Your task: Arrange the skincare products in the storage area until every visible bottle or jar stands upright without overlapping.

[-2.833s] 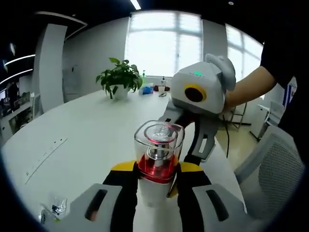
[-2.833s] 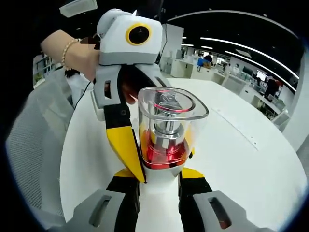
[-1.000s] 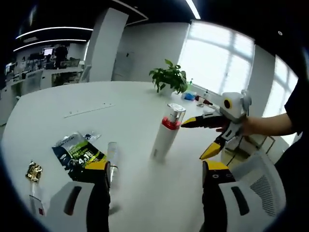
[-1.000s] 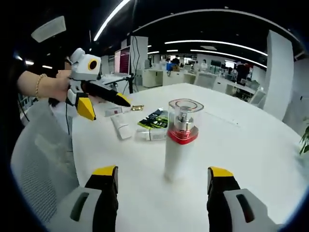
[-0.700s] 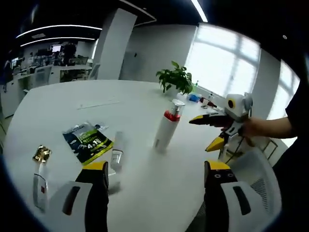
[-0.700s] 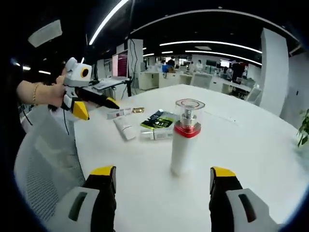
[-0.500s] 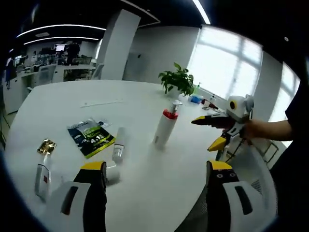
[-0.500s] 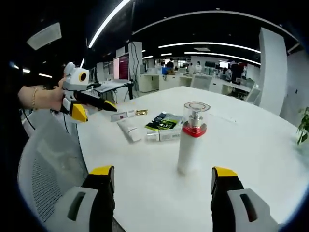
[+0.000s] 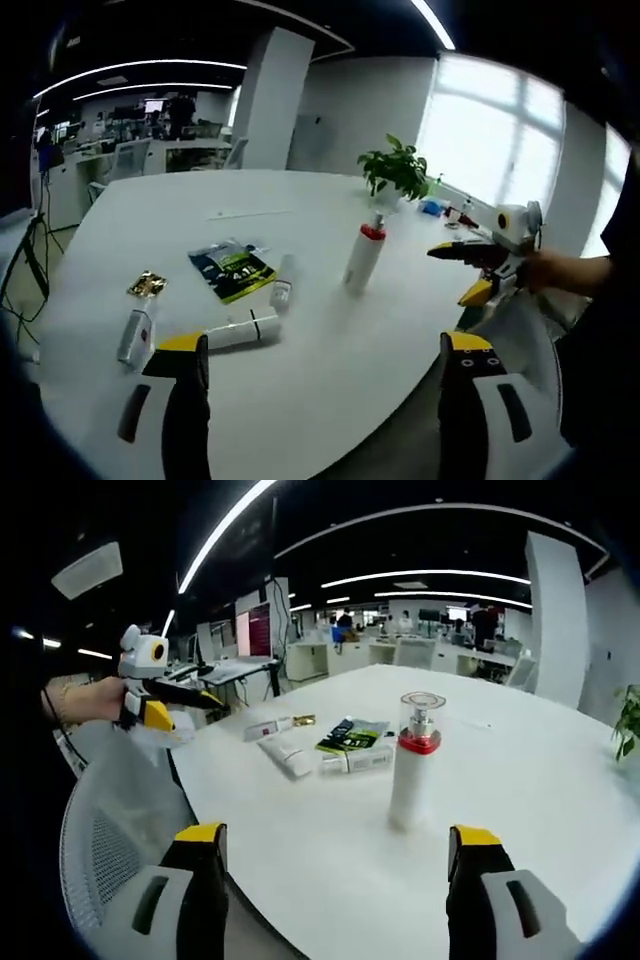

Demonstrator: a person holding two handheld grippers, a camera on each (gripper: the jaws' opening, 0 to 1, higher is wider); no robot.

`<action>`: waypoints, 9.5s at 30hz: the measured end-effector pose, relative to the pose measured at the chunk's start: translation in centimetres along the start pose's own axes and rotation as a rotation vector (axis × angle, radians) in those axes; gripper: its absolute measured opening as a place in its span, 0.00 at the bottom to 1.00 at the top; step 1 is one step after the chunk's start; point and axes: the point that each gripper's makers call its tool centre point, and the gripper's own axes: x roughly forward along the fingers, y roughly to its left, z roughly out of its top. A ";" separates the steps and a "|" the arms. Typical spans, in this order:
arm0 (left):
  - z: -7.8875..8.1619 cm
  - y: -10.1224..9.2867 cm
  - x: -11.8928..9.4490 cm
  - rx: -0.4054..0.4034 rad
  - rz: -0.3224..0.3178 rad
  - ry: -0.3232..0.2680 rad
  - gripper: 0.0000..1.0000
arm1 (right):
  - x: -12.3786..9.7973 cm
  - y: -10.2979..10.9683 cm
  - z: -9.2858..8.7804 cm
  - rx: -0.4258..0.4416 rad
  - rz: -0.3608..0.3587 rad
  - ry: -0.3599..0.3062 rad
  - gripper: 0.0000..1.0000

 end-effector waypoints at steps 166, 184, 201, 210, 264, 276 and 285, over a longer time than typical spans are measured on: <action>0.0 4.0 -1.3 -0.343 0.094 -0.130 0.86 | 22.0 13.8 5.8 -0.341 0.388 0.108 0.22; 3.8 5.5 -1.8 -0.440 0.127 -0.278 0.67 | 15.5 16.7 10.9 -0.309 0.410 -0.080 0.22; 6.7 3.1 -1.2 -0.314 0.098 -0.314 0.25 | 12.9 17.3 13.1 -0.303 0.389 -0.173 0.22; 9.4 0.1 -0.6 -0.234 0.004 -0.322 0.12 | 11.5 16.0 14.0 -0.245 0.344 -0.197 0.23; 7.5 -13.6 1.9 0.510 -0.621 0.043 0.10 | 4.1 13.3 10.1 -0.393 0.492 -0.060 0.10; 4.5 -10.9 4.7 0.618 -0.579 0.129 0.09 | 7.3 12.0 6.9 -0.434 0.405 0.061 0.12; 4.3 -10.6 6.9 0.570 -0.603 0.119 0.08 | 7.7 9.9 5.7 -0.388 0.341 0.091 0.15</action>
